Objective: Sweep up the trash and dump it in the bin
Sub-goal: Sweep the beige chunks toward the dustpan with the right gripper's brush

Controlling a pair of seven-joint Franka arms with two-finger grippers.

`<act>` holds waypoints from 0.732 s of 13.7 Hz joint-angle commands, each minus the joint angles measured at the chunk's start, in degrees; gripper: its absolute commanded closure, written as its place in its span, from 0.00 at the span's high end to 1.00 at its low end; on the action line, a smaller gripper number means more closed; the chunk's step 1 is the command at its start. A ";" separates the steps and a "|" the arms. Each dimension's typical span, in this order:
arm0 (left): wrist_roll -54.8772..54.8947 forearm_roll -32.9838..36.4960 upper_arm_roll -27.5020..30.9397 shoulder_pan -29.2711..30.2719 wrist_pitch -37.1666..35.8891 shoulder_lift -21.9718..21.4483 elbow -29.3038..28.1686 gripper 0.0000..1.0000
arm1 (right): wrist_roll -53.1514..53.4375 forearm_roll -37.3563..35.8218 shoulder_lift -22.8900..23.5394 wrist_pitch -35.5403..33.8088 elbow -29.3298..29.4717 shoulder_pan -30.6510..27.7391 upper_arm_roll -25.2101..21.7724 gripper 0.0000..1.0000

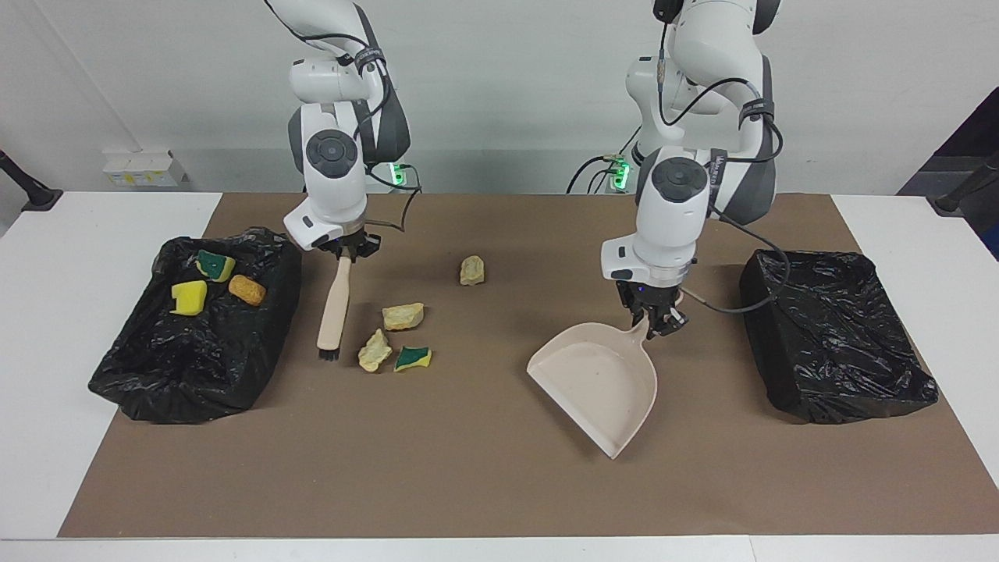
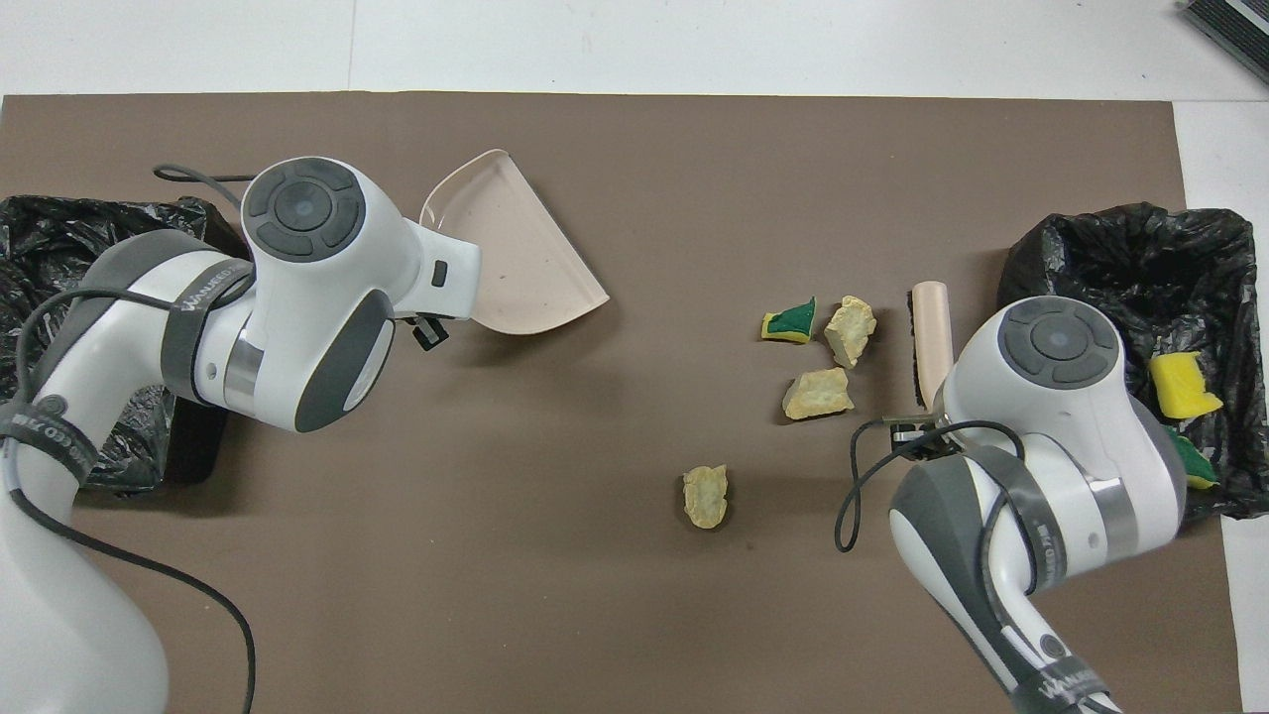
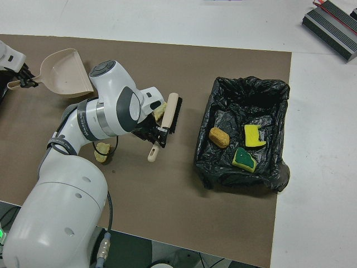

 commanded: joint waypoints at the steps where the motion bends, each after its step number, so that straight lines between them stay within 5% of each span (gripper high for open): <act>1: 8.29 -1.05 -0.56 2.08 -0.13 -1.81 -2.49 0.00 | -1.82 -1.25 3.54 4.23 0.19 -1.05 0.93 0.00; 4: 14.61 -1.05 -0.48 2.00 2.85 -2.86 -5.21 0.00 | -4.52 -1.16 5.22 6.54 0.11 -0.88 1.02 0.00; 7: 32.68 -1.05 -0.47 5.50 4.88 -2.60 -5.21 0.00 | -7.62 -0.19 6.01 8.29 0.28 0.00 1.02 0.00; 10: 34.93 -1.05 -0.47 5.77 4.27 -2.86 -5.83 0.00 | -7.62 0.51 8.46 8.38 2.12 2.63 1.11 0.00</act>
